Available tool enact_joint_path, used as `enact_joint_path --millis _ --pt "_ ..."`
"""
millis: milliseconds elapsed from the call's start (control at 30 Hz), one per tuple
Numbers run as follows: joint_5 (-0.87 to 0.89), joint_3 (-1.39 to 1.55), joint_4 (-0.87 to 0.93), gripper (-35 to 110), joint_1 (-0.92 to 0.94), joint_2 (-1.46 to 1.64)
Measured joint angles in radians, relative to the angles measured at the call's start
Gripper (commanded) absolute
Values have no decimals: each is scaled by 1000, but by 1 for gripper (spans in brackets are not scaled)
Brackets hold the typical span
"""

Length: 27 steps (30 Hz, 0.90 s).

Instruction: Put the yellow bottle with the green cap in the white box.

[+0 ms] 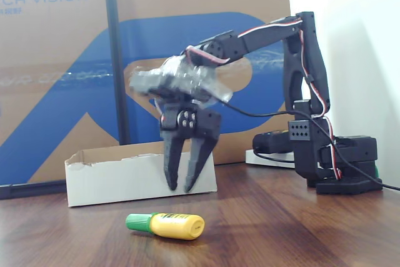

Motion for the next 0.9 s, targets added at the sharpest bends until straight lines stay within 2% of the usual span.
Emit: enact_joint_path --millis 300,900 --pt "-41 -57 35 29 -64 -72" --pt "-66 -210 104 29 -77 -247"
